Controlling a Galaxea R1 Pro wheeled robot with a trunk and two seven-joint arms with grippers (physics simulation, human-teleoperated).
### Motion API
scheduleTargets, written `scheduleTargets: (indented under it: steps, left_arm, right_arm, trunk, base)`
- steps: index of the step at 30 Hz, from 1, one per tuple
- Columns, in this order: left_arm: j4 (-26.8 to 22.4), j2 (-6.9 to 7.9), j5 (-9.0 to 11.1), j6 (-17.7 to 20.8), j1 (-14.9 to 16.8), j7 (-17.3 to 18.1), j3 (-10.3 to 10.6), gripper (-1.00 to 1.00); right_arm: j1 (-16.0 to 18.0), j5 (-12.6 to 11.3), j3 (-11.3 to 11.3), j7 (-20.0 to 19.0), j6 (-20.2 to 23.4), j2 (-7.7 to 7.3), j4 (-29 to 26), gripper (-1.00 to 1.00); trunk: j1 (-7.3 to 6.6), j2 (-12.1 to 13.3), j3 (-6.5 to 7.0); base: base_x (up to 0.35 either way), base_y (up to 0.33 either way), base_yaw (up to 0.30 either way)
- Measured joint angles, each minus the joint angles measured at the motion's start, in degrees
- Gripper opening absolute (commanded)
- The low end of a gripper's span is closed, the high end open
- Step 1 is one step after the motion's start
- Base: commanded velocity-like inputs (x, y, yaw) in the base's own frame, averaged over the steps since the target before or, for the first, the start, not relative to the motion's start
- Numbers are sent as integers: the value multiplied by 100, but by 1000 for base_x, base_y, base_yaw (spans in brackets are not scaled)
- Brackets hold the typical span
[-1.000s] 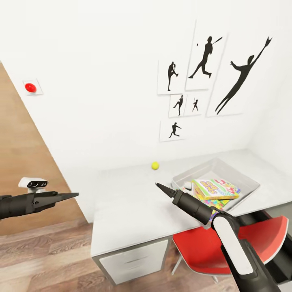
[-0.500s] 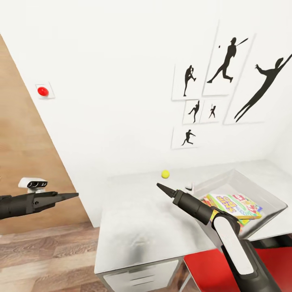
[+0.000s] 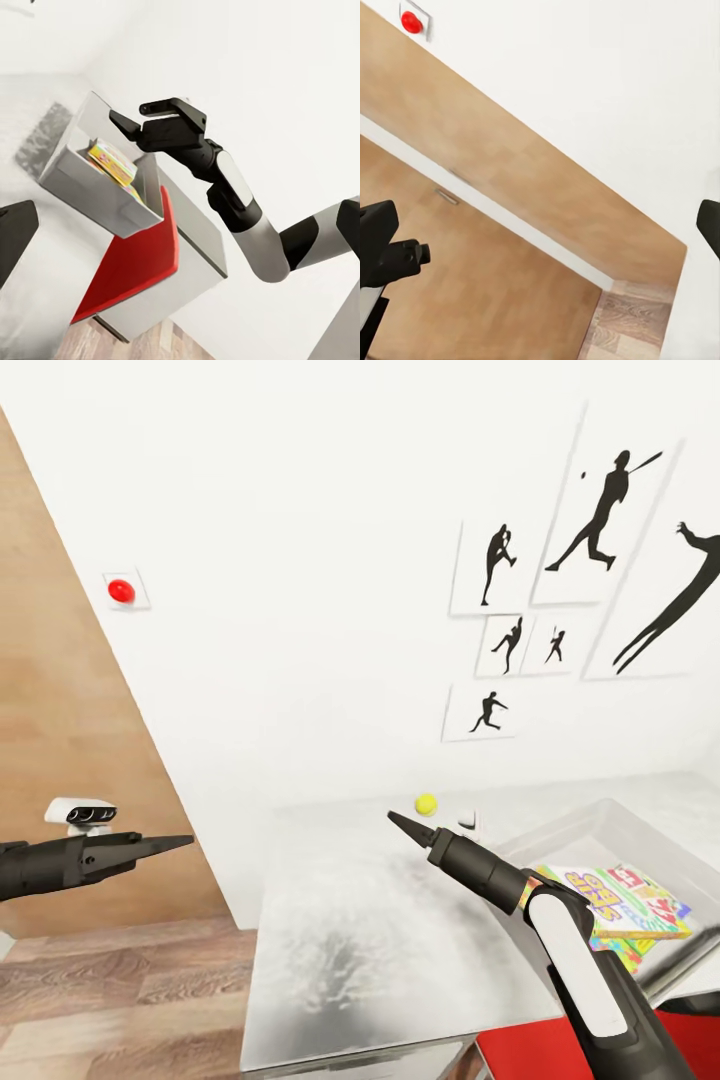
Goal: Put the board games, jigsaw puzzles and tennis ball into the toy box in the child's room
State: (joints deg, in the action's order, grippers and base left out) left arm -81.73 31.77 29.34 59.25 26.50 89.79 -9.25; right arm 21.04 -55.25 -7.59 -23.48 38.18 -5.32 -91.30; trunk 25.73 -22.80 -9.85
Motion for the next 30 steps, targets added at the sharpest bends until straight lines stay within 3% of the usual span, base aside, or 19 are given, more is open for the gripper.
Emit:
scheduleTargets:
  steps: [15, 21, 23, 26, 29, 30]
  left_arm:
    - [1, 10, -8, 0, 0, 1, 0, 100]
    - [1, 20, -6, 0, 0, 1, -4, 100]
    - [1, 29, -2, 0, 0, 1, -6, 100]
    - [7, 35, 1, -2, 0, 1, -8, 100]
    - [9, 37, 2, -5, 0, 1, -14, 100]
    - [10, 37, 2, -3, 1, 1, -15, 100]
  right_arm:
    - [0, 0, 6, 5, 1, -10, -1, 100]
    - [0, 9, -39, 121, -2, 51, 1, 100]
    - [2, 101, -47, 386, 28, 74, 5, 100]
    - [28, 246, -96, 1081, 96, 119, 8, 100]
    - [307, 275, -124, 2061, 392, 319, 13, 100]
    - [504, 321, -125, 2442, 607, 448, 26, 100]
  trunk:
    - [1, 0, 30]
    - [1, 0, 30]
    - [1, 0, 30]
    - [1, 0, 30]
    - [2, 1, 30]
    - [2, 1, 31]
  base:
    - [32, 32, 1]
    - [0, 0, 0]
    - [0, 0, 0]
    - [0, 0, 0]
    - [0, 0, 0]
    - [0, 0, 0]
